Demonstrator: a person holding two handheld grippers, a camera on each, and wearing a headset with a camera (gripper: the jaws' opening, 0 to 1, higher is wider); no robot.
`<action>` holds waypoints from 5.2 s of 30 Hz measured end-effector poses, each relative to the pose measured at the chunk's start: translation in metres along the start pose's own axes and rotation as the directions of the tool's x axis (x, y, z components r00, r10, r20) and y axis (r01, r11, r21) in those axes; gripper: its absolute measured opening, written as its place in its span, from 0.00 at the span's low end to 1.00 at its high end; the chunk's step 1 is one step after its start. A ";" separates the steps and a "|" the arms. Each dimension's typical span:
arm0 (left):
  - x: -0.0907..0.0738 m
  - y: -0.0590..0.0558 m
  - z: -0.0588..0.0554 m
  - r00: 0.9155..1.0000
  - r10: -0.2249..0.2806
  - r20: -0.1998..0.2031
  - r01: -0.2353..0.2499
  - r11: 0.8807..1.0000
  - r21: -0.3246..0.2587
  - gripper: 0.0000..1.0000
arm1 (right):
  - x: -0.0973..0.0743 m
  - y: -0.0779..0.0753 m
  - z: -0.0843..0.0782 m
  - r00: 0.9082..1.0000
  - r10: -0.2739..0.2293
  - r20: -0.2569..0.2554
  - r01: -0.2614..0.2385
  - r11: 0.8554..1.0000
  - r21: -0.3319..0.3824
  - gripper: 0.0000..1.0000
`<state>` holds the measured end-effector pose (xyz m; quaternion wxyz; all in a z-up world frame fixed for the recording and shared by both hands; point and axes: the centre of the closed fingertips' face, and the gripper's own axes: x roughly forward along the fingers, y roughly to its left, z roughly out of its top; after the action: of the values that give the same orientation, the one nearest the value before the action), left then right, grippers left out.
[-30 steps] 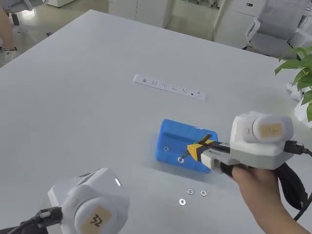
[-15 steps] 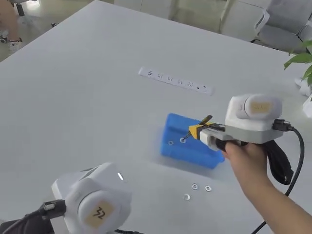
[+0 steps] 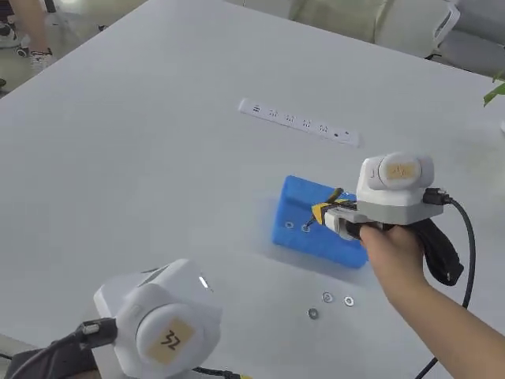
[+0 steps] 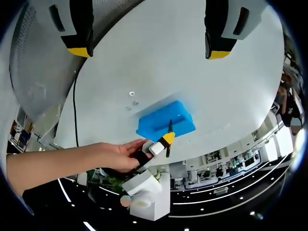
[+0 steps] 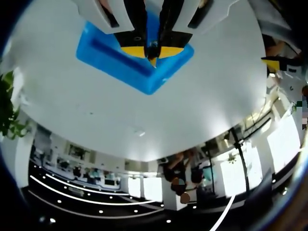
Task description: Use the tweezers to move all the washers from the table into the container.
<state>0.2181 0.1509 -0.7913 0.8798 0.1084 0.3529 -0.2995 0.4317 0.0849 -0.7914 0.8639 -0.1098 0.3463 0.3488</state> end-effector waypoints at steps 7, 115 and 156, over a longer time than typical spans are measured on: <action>0.001 0.002 -0.001 1.000 0.003 -0.010 -0.003 1.000 0.005 0.99 | 0.011 0.004 -0.009 1.000 0.007 -0.029 -0.007 1.000 -0.016 0.04; -0.006 -0.005 0.009 0.999 0.035 0.013 -0.036 0.997 0.062 0.99 | -0.075 0.051 -0.102 0.995 0.076 -0.070 -0.079 0.996 -0.040 0.03; -0.011 0.000 0.020 0.998 0.052 0.042 -0.055 0.997 0.053 0.99 | -0.097 0.042 -0.011 0.995 0.078 0.061 -0.075 0.996 -0.049 0.03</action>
<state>0.2236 0.1476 -0.7692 0.8913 0.1353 0.3236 -0.2874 0.3473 0.0593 -0.7322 0.8575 -0.1054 0.3149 0.3930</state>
